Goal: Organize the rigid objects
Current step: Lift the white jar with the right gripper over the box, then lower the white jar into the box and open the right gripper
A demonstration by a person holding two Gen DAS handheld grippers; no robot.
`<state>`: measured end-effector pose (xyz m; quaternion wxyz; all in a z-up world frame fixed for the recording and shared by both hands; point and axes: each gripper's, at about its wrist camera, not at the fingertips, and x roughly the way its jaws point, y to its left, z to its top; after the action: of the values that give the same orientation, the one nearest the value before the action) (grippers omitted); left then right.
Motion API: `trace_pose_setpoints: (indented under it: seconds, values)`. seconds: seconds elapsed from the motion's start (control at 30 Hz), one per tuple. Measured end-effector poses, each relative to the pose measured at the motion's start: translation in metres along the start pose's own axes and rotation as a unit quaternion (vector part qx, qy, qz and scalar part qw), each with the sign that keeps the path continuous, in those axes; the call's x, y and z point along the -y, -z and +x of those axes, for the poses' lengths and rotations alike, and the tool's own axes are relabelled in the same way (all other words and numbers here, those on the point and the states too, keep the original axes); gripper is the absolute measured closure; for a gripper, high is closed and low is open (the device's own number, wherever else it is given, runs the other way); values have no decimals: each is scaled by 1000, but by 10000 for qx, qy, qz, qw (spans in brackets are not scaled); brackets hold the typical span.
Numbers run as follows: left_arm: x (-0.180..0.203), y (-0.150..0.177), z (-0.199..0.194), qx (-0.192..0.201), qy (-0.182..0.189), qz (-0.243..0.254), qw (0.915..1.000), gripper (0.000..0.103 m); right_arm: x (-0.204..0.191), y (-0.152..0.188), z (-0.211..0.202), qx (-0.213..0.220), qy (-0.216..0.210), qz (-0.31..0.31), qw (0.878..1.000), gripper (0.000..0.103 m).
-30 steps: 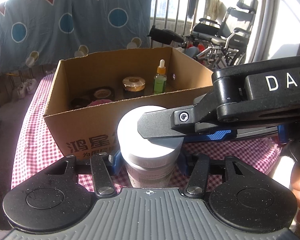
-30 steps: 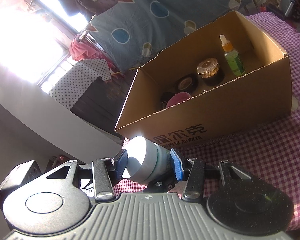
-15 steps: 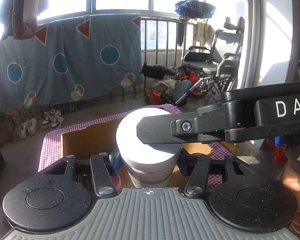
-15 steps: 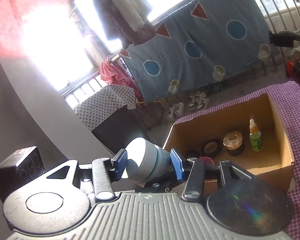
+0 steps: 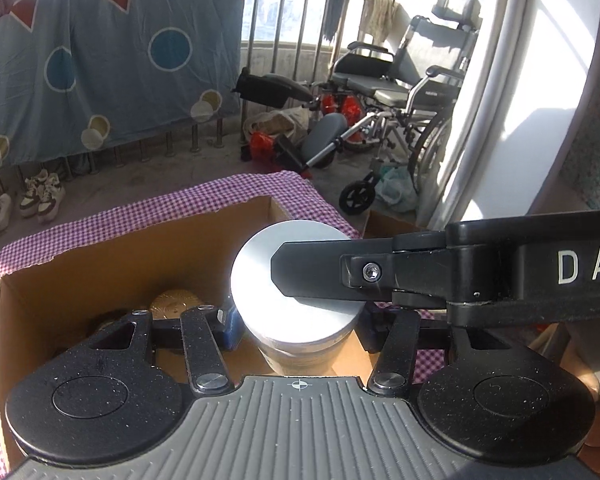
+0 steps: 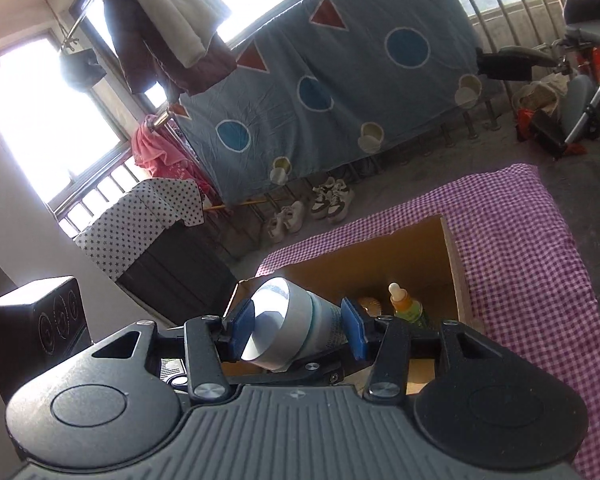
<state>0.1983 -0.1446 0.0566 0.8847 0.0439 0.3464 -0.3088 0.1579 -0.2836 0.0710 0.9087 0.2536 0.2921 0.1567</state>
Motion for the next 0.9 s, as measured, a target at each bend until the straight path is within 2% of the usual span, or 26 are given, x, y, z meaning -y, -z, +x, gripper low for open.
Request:
trace_pose_setpoints:
  seconds: [0.13,0.33,0.53,0.77,0.9]
  values:
    - [-3,5,25,-343,51,-116,9993,50,30,2,20,-218,70,204,9995,52]
    - [-5,9,46,-706,-8,-160,9974,50,55,8,39,-427,143,328,9984,52]
    - [-1,10,55,-795,-242,25,9965,50,66,7,45,-460,236,313,9982,49]
    - [1,10,70,-945,-482,121,9943,50,71,6,43,-404,143,354,9985,48]
    - [-2,8,70,-937,-345,-32,9950,50,69,8,38,-346,129,355,9987,46]
